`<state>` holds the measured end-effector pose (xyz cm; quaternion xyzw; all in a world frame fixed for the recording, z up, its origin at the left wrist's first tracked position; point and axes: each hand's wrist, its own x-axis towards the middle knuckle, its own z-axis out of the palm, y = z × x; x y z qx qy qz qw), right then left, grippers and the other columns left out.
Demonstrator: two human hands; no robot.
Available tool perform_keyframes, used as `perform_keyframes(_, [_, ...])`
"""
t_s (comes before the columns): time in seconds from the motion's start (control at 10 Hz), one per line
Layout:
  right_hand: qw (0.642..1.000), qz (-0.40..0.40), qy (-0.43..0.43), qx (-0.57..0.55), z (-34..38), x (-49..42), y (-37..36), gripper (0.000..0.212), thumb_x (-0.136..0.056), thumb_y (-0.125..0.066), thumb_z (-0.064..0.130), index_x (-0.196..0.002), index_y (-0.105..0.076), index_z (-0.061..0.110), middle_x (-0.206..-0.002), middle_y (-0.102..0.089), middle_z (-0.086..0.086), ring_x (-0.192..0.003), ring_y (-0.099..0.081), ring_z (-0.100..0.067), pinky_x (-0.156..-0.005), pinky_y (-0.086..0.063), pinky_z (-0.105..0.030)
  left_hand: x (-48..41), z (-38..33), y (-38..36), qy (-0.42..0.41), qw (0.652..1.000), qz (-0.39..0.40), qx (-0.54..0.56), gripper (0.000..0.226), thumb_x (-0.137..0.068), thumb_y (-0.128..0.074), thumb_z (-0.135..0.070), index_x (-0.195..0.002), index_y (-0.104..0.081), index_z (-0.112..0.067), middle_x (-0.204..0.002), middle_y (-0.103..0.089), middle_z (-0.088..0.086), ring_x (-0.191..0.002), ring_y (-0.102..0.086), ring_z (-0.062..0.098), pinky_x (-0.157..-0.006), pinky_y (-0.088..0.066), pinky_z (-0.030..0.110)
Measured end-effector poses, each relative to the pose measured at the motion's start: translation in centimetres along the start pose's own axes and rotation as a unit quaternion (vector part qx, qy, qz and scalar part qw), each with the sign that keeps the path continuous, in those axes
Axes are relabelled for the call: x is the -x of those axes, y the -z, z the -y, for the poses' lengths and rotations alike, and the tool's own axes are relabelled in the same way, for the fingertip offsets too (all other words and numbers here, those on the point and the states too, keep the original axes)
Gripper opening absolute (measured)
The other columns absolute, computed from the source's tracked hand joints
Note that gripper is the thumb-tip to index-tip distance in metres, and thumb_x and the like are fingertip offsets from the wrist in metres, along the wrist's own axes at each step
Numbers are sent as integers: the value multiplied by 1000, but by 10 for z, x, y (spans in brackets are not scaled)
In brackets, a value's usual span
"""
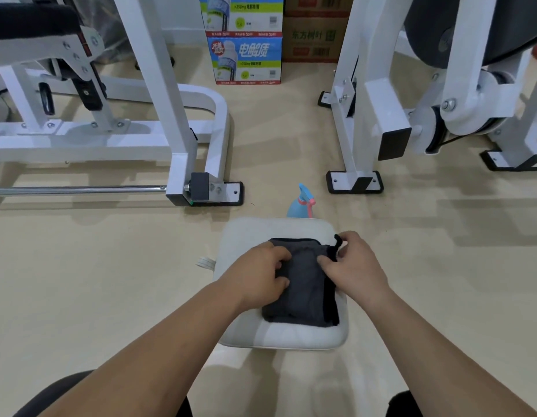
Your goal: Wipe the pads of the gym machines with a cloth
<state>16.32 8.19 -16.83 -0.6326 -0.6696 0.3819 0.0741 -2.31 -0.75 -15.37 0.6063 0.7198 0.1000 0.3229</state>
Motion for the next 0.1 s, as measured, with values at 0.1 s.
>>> perform_keyframes(0.1, [995, -57, 65, -40, 22, 8, 11, 39, -91, -66, 41, -127, -60, 26, -116, -65, 8, -95, -65, -10, -86, -55, -36, 4, 0, 21, -12, 993, -119, 14, 27, -94, -64, -27, -121, -65, -26, -103, -57, -7, -87, -59, 15, -81, -50, 31])
